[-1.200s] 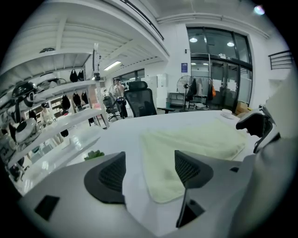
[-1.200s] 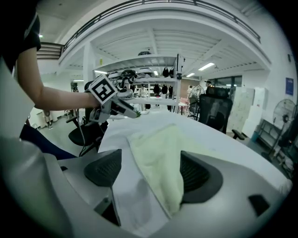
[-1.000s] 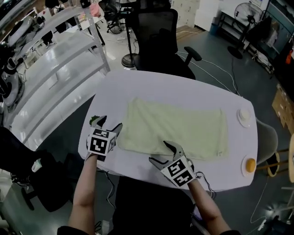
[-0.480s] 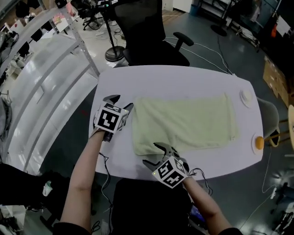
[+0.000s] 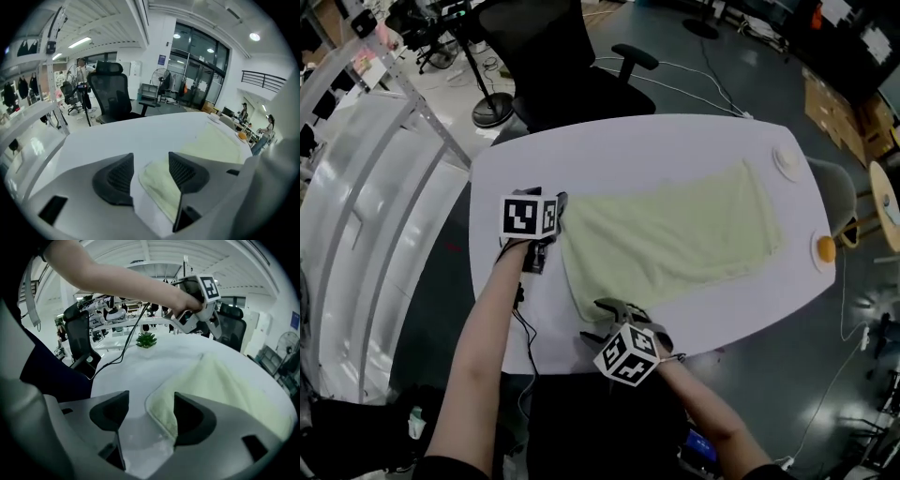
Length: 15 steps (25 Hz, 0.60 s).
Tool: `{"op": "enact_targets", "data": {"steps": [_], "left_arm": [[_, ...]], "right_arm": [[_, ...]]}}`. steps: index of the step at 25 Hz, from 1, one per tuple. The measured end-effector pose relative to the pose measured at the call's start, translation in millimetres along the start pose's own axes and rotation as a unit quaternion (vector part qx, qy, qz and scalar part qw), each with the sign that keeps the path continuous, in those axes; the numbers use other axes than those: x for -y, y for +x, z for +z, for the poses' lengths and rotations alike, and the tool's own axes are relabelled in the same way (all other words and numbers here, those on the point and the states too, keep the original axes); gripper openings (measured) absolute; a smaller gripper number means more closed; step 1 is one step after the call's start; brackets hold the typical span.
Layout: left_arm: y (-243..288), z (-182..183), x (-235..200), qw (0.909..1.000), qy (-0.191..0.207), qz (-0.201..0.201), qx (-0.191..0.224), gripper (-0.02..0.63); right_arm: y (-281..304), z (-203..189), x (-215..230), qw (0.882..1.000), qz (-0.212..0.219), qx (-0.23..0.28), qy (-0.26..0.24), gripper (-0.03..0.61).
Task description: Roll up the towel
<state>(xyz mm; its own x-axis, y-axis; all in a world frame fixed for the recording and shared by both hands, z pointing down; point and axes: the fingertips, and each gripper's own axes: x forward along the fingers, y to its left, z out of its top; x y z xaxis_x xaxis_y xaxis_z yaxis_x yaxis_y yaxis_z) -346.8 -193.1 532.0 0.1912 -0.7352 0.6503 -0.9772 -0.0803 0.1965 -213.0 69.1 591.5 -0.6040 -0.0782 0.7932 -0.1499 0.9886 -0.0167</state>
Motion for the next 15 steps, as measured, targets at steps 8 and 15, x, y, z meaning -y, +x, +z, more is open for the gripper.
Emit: {"op": "enact_targets", "data": {"steps": [8, 15], "left_arm": [[28.6, -19.2, -44.2, 0.9962, -0.071, 0.048, -0.019, 0.193], [42.9, -39.0, -32.2, 0.9972, -0.014, 0.039, -0.063, 0.198]], "right_arm": [[21.7, -13.2, 3.7, 1.000, -0.008, -0.020, 0.017, 0.279], [26.1, -16.8, -1.1, 1.000, -0.013, -0.026, -0.001, 0.216]]}}
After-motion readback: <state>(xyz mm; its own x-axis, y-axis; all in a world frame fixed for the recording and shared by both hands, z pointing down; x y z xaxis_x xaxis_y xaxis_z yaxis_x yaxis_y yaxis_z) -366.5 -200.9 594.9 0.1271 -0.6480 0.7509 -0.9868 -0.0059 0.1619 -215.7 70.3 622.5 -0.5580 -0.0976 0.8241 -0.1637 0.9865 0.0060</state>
